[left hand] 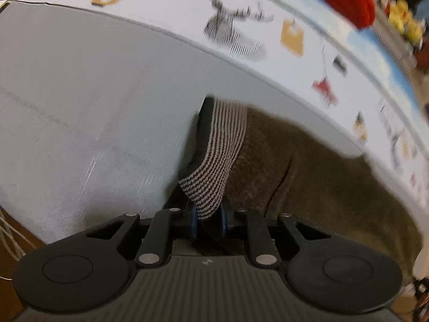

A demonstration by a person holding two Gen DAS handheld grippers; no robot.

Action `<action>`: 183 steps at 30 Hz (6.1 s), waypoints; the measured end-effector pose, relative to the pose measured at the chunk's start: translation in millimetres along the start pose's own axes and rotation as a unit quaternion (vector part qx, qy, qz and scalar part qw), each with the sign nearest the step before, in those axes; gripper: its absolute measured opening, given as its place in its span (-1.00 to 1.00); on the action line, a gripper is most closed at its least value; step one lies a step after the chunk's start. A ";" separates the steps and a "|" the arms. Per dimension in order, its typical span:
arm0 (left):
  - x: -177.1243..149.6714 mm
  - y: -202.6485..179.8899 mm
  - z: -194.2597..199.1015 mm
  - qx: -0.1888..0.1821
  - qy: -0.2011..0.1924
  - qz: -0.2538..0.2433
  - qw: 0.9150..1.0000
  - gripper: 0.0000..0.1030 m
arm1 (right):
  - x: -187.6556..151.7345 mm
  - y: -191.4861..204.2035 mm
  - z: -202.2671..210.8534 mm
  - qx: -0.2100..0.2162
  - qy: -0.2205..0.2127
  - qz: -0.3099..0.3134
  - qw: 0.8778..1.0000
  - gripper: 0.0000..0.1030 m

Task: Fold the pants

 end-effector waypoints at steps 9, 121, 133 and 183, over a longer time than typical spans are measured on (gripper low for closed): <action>-9.4 -9.5 -8.4 0.020 0.026 -0.035 0.999 -0.60 | -10.2 -3.9 0.8 -0.014 -0.003 0.008 1.000 -0.83; 26.8 -166.9 -25.0 0.077 -0.075 -0.273 0.956 -0.64 | -273.6 369.7 -32.5 0.286 0.143 0.608 0.727 -1.00; 25.5 -205.3 -28.1 0.070 -0.085 -0.298 0.948 -0.62 | -86.0 234.5 -61.0 0.157 -0.003 0.459 0.874 -1.00; 22.7 -175.8 -11.4 0.067 -0.097 -0.295 0.948 -0.53 | -18.6 42.6 -12.5 0.016 -0.011 0.290 0.957 -0.70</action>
Point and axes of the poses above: each gripper's, at about its wrist camera, not at the fingertips, and z roughly against the way its jaws point, y to its left, x to its top, the point moved 4 cm from there along -z, roughly the way its jaws point, and after that the axes turned 3 degrees about -z, right-handed, at the moved point
